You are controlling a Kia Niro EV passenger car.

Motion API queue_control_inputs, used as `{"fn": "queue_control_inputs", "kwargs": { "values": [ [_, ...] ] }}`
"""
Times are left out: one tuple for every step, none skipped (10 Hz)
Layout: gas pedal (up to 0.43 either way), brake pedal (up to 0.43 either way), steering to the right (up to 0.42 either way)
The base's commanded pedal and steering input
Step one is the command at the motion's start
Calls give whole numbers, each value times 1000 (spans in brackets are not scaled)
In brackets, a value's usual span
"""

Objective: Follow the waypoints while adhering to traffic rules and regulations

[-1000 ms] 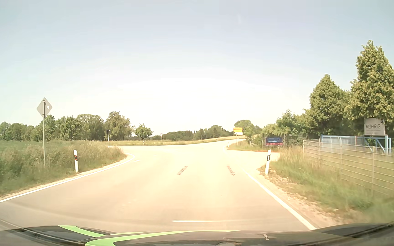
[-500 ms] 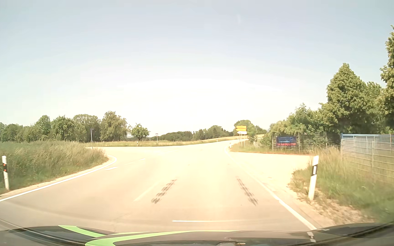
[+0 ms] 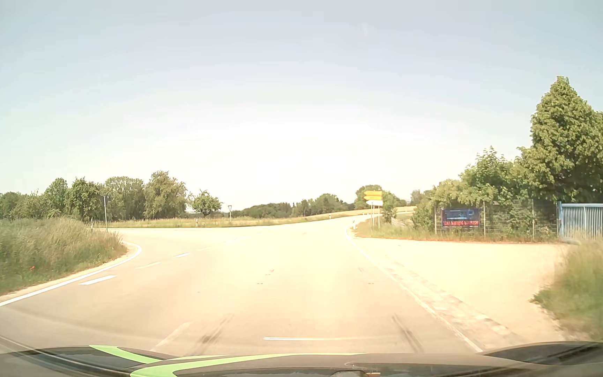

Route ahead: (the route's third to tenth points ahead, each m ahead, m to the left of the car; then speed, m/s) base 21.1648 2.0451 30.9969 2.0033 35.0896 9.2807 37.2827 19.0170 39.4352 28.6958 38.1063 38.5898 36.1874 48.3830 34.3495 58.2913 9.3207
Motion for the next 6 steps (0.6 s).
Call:
{"fn": "queue_control_inputs", "kwargs": {
  "values": [
    [0, 250, 5],
    [0, 250, 4],
    [0, 250, 4],
    [0, 250, 4],
    [0, 250, 4],
    [0, 250, 4]
  ]
}}
